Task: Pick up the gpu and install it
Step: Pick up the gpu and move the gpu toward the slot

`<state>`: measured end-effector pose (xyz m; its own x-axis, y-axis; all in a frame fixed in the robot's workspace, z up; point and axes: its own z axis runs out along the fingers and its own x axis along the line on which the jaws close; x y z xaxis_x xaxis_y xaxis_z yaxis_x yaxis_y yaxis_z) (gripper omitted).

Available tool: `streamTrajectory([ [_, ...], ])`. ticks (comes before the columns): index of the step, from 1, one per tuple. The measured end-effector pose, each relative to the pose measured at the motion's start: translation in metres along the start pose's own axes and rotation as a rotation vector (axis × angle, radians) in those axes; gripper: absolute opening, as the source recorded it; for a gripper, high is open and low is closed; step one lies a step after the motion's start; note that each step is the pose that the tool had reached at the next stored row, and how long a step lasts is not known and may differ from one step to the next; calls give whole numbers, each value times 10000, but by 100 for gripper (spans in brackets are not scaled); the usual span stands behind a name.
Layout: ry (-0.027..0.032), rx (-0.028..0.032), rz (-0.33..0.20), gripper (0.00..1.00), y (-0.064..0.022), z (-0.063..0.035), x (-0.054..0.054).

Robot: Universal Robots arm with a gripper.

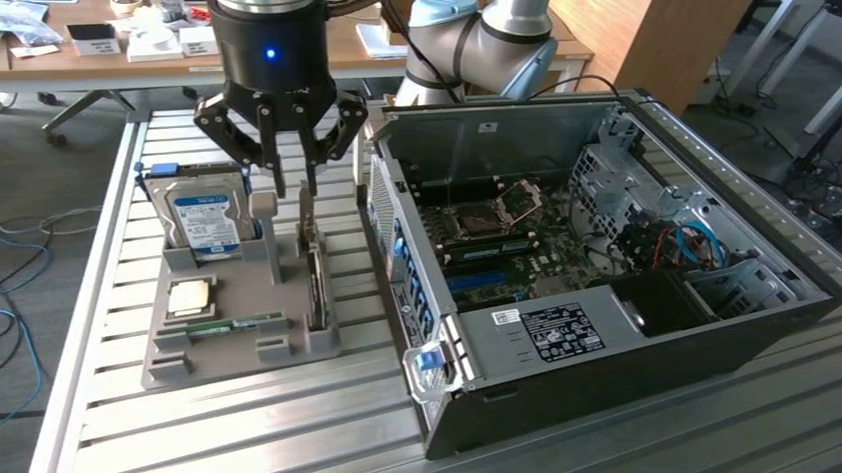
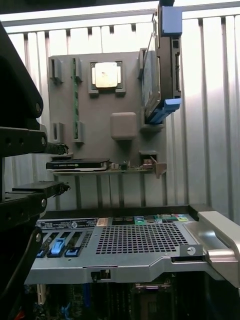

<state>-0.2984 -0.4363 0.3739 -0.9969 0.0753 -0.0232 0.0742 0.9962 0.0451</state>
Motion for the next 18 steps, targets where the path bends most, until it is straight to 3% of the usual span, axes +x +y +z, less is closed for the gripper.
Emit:
streamTrajectory([
  [10, -2, -2, 0, 36, -2, 37, 1],
  [18, -1, 0, 0, 36, -5, 121, 3],
])
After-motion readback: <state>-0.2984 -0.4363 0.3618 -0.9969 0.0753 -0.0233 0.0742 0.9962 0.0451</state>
